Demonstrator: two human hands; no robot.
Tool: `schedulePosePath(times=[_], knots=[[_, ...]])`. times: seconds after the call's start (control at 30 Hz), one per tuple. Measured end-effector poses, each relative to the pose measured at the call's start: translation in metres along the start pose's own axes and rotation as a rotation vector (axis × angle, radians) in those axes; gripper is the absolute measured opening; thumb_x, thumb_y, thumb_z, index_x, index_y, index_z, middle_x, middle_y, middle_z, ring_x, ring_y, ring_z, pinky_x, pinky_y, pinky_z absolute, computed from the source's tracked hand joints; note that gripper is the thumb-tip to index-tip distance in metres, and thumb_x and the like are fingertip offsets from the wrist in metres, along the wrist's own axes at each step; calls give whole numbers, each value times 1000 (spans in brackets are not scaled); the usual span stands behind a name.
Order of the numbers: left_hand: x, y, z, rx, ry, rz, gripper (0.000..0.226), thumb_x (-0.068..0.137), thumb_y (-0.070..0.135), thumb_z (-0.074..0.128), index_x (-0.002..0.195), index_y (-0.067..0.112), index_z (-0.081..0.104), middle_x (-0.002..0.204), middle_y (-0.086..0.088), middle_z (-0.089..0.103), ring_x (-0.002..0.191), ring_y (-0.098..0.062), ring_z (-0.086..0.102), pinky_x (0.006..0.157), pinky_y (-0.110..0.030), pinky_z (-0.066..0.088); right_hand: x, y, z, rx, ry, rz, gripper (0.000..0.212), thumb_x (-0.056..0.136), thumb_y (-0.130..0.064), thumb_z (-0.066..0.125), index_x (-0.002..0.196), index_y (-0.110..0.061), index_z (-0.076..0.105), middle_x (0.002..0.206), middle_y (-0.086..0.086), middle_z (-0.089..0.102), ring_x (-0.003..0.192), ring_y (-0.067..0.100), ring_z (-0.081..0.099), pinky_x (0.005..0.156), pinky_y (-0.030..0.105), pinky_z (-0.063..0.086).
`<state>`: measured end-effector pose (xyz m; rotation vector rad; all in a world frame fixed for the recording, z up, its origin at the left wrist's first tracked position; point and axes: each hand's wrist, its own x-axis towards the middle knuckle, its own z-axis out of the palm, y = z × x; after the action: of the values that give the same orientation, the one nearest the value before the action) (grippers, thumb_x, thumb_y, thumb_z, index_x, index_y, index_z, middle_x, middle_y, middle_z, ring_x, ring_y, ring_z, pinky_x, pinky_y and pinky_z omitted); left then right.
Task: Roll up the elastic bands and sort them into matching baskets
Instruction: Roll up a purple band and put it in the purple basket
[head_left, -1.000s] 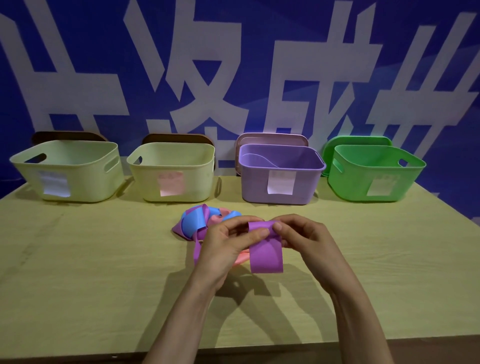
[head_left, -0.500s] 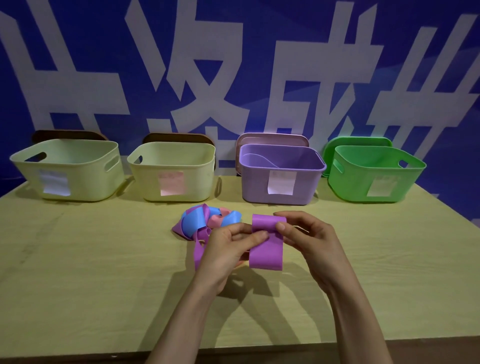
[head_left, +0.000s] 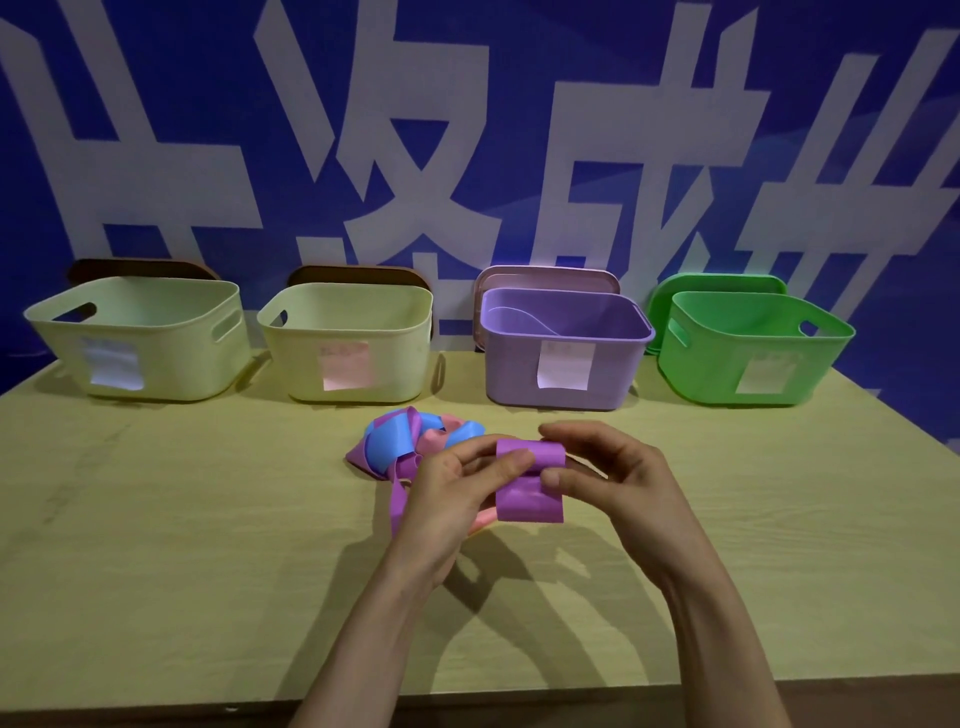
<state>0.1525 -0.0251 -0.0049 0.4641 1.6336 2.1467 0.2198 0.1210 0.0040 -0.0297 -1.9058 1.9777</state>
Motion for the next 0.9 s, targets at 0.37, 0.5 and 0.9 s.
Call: schedulePosePath(times=[0.37,0.5,0.9], knots=[[2,2,0,81,-4,34,19,84,13,67,99,24,69,86,0,74,81,-13,69,72,-23,56,6,7,6,-28,58,118,13,84,-20,63,82,-8,67,66,0,60,69,17,51,70,31,47],[-1,2,-4,70,-132,-18,42,87,9,64,126,24,60,91,-8,62,86,-16,66,75,-32,58,8,9,4,35,100,133,10,87,-14,61,81,-8,66,71,-2,64,70,14,55,66,25,47],[-1,1,-2,113,36,-4,23,78,7,73,94,23,67,88,2,73,86,-28,71,92,-57,49,6,7,0,22,75,134,21,78,3,69,93,-12,70,88,1,71,77,12,65,73,24,51]])
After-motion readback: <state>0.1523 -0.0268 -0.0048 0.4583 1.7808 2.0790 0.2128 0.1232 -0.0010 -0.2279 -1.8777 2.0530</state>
